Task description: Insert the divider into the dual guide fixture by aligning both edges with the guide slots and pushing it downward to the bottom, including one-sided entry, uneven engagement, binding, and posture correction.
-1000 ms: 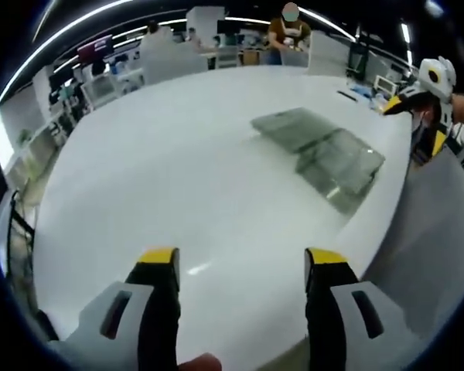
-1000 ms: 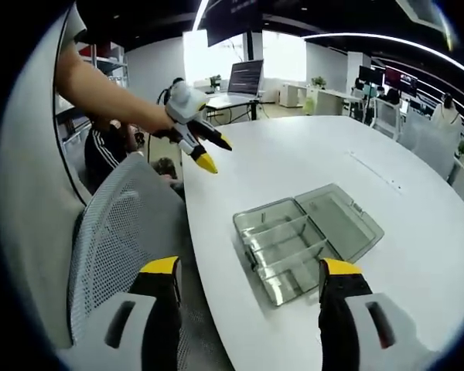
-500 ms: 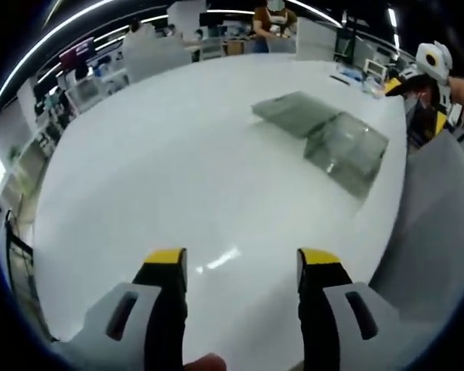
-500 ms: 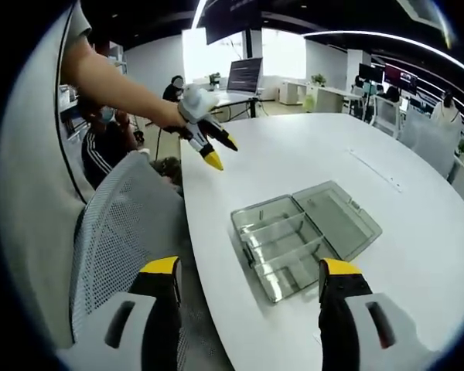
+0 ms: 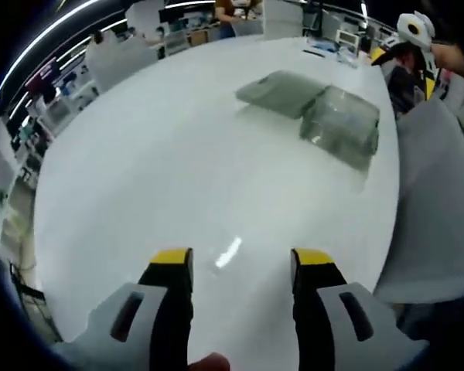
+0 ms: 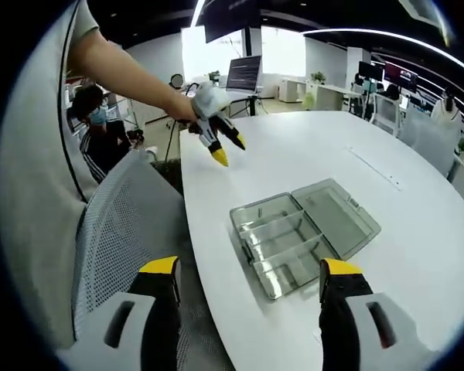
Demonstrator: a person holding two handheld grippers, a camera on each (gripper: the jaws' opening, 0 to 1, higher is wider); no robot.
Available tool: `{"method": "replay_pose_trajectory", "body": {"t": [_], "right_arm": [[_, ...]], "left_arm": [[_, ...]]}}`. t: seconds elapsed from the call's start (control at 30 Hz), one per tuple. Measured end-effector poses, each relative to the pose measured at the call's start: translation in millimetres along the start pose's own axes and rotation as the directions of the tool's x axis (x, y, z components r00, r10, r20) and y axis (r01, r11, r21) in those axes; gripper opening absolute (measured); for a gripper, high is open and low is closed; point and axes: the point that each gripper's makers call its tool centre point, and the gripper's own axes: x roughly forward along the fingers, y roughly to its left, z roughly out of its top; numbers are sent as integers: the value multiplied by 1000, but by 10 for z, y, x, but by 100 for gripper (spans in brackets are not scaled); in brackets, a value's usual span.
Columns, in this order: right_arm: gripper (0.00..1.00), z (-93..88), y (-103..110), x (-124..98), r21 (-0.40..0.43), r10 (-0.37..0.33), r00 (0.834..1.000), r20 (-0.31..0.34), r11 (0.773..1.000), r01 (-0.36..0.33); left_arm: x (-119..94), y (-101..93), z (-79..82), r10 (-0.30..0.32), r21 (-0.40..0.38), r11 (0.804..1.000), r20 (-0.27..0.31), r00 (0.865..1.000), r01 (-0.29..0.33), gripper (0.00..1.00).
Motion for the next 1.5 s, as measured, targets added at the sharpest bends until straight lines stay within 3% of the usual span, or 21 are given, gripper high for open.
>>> {"method": "replay_pose_trajectory", "body": {"t": [0.3,0.73,1.5], "right_arm": [[71,-23,4,-5,8,-1,1000,-5,1000,1],[71,-39,-5,-6,12,-3,1000,-12,1000,3],[71,-101,-4,-5,34,-2,1000,-14,999,3]], "left_arm": [[100,31,-77,-58,112,991,-86,995,67,47],[173,31,-146,-118,188,971,-161,980,148,46],[289,-17,-176,-173,235,945,-228,958,226,43]]}}
